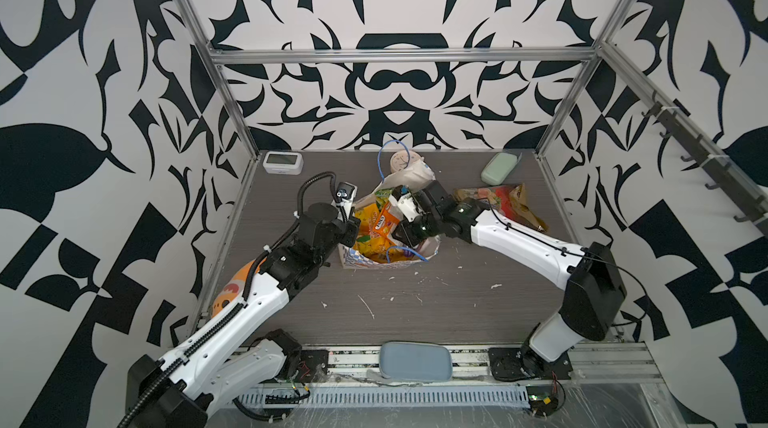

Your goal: Take the snacks out of the paper bag

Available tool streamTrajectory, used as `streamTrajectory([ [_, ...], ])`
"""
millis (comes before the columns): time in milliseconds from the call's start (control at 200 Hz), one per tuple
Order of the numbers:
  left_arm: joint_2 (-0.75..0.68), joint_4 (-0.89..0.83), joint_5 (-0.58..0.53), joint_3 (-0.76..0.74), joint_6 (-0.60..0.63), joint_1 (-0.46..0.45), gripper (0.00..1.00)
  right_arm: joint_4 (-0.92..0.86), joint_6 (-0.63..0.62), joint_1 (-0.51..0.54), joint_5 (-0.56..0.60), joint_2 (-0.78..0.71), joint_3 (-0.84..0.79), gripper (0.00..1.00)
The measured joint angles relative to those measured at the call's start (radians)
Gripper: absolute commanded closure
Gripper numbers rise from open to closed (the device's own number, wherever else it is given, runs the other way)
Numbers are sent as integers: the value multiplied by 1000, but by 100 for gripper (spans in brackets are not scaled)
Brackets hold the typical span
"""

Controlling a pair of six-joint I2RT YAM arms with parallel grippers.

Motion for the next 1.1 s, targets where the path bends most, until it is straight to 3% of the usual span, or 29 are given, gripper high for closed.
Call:
streamTrajectory([
  [215, -93, 82, 29, -111, -10, -94, 100, 111, 47, 18, 124, -165, -277, 81],
  [395, -82, 98, -15, -117, 21, -165, 100, 158, 74, 15, 220, -258, -304, 74],
  [495, -38, 99, -39, -89, 43, -165, 100, 154, 81, 14, 254, -275, -246, 66],
  [590, 10, 98, -48, -59, 60, -165, 100, 126, 95, 14, 319, -265, -134, 48],
  [840, 51, 121, -58, -47, 91, -165, 100, -46, 146, 6, 477, -68, 233, 44],
  [950, 51, 121, -60, -47, 95, -165, 100, -122, 187, 5, 489, 25, 260, 43],
  [1100, 51, 121, -67, -47, 100, -165, 100, -240, 235, 7, 496, 89, 271, 34],
])
